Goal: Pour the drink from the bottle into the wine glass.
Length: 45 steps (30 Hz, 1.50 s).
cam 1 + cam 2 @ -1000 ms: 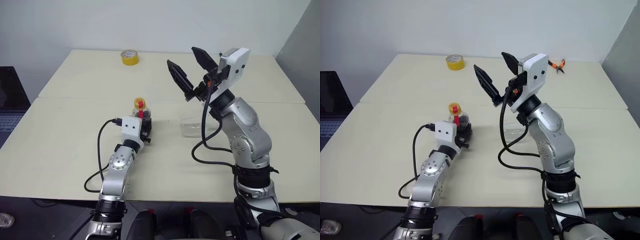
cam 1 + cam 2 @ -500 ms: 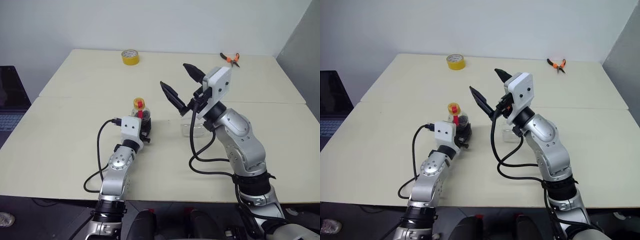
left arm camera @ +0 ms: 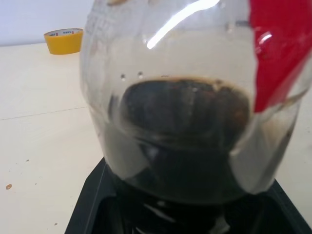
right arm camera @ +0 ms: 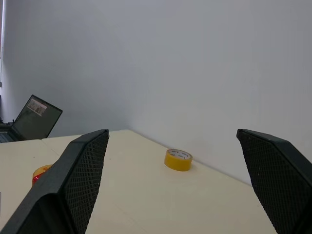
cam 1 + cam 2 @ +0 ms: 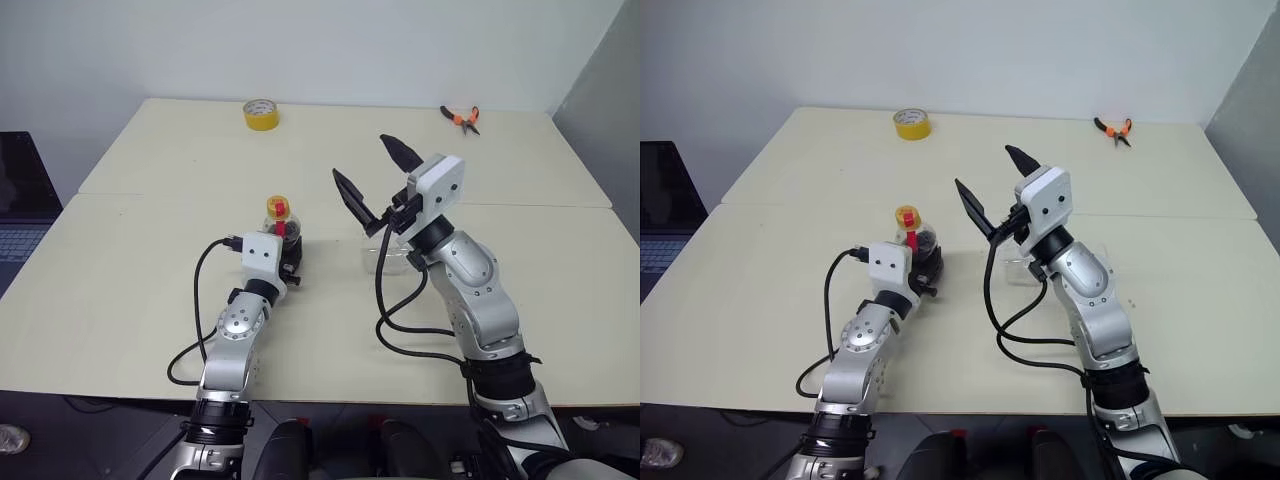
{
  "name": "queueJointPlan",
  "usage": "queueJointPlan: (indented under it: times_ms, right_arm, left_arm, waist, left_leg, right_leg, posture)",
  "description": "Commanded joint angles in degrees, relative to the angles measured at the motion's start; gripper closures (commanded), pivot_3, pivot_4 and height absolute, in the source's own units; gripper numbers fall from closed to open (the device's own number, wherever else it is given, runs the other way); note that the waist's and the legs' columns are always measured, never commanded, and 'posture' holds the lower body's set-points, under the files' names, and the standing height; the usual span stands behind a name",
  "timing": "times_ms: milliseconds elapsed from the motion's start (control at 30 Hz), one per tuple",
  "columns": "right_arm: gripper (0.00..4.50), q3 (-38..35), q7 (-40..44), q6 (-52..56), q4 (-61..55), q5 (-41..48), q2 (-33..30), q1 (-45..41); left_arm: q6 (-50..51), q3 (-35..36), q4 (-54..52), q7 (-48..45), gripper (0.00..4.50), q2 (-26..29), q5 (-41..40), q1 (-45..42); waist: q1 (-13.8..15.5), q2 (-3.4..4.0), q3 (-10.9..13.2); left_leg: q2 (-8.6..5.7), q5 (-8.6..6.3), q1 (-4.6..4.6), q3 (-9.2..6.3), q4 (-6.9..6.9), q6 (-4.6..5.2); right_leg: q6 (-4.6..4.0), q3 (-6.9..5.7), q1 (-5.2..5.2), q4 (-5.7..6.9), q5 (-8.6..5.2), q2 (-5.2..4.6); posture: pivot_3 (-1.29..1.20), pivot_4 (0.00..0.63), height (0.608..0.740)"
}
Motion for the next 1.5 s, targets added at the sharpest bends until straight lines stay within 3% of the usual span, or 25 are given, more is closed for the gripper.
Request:
queueJointPlan:
  times_ms: [33,200,300,633,800,1167,1333,1500]
  right_arm:
    - [0.00,-0.5,0.6,-1.6,-1.3,0.9,0.2,0.8]
    - [0.00,0.1,2.0,-0.7,-2.2,1.9,0.1,2.9]
    - [0.00,0.1,4.3,0.5,-3.7,3.4,-1.2,5.5]
    - [0.00,-2.0,13.8,4.7,-9.4,10.6,-10.9,18.4]
    - [0.00,-1.6,19.3,8.4,-12.6,15.0,-15.9,22.7]
    - [0.00,-3.1,22.1,12.0,-14.2,18.2,-20.6,24.1]
    - [0.00,-6.5,22.1,19.3,-19.5,26.5,-23.0,24.0]
    - [0.00,-7.0,16.5,25.9,-24.6,31.0,-22.4,19.7]
  left_arm:
    - [-1.2,0.5,-3.5,0.0,2.68,0.4,-0.3,-0.8]
    - [-0.9,1.9,-3.0,-4.2,2.68,3.6,-2.7,-2.1]
    - [0.4,2.0,-3.3,-12.6,2.68,7.5,-7.6,-3.8]
    - [15.9,1.6,-8.0,-38.3,2.68,21.8,-25.6,-5.9]
    - [18.6,-2.4,-11.3,-46.8,2.68,26.2,-27.5,-4.1]
    - [12.9,-5.8,-9.3,-49.5,2.68,25.0,-24.5,-2.0]
    - [6.9,-6.7,-5.0,-48.9,2.68,22.9,-21.4,-1.3]
    - [3.6,-8.5,-3.4,-49.4,2.68,21.8,-18.6,-1.5]
  waist:
    - [0.0,0.00,0.0]
    - [0.0,0.00,0.0]
    - [0.0,0.00,0.0]
    - [0.0,0.09,0.1]
    - [-0.1,0.12,0.2]
    - [0.0,0.11,0.2]
    - [0.1,0.13,0.2]
    - [0.1,0.13,0.2]
  left_leg:
    - [0.00,0.00,0.00,0.00,0.00,0.00]
    - [0.01,0.00,0.00,0.00,0.00,0.00]
    - [0.01,0.00,0.02,-0.02,0.00,0.00]
    - [0.01,0.00,0.03,-0.03,-0.01,0.00]
    - [0.03,0.00,0.12,-0.03,-0.01,0.00]
    - [0.03,-0.01,0.12,-0.03,0.00,0.01]
    - [0.02,-0.01,0.11,-0.02,0.01,0.01]
    - [0.03,-0.01,0.12,-0.03,0.01,0.02]
  right_leg:
    - [0.00,0.00,0.00,0.00,0.00,0.00]
    - [0.00,0.00,0.00,0.01,0.00,0.00]
    - [0.00,-0.03,0.01,0.04,0.00,0.01]
    - [0.00,-0.04,0.11,-0.13,-0.01,0.01]
    - [0.00,-0.03,0.14,-0.05,-0.01,0.04]
    - [0.00,0.01,0.16,-0.08,-0.01,0.06]
    - [0.00,0.01,0.16,-0.09,-0.01,0.04]
    - [0.00,0.01,0.16,-0.07,-0.01,0.04]
  posture:
    - [0.00,0.150,0.740]
    - [0.00,0.150,0.740]
    - [0.00,0.150,0.740]
    - [0.00,0.150,0.740]
    - [0.00,0.150,0.740]
    - [0.00,0.150,0.740]
    - [0.00,0.150,0.740]
    - [0.00,0.150,0.740]
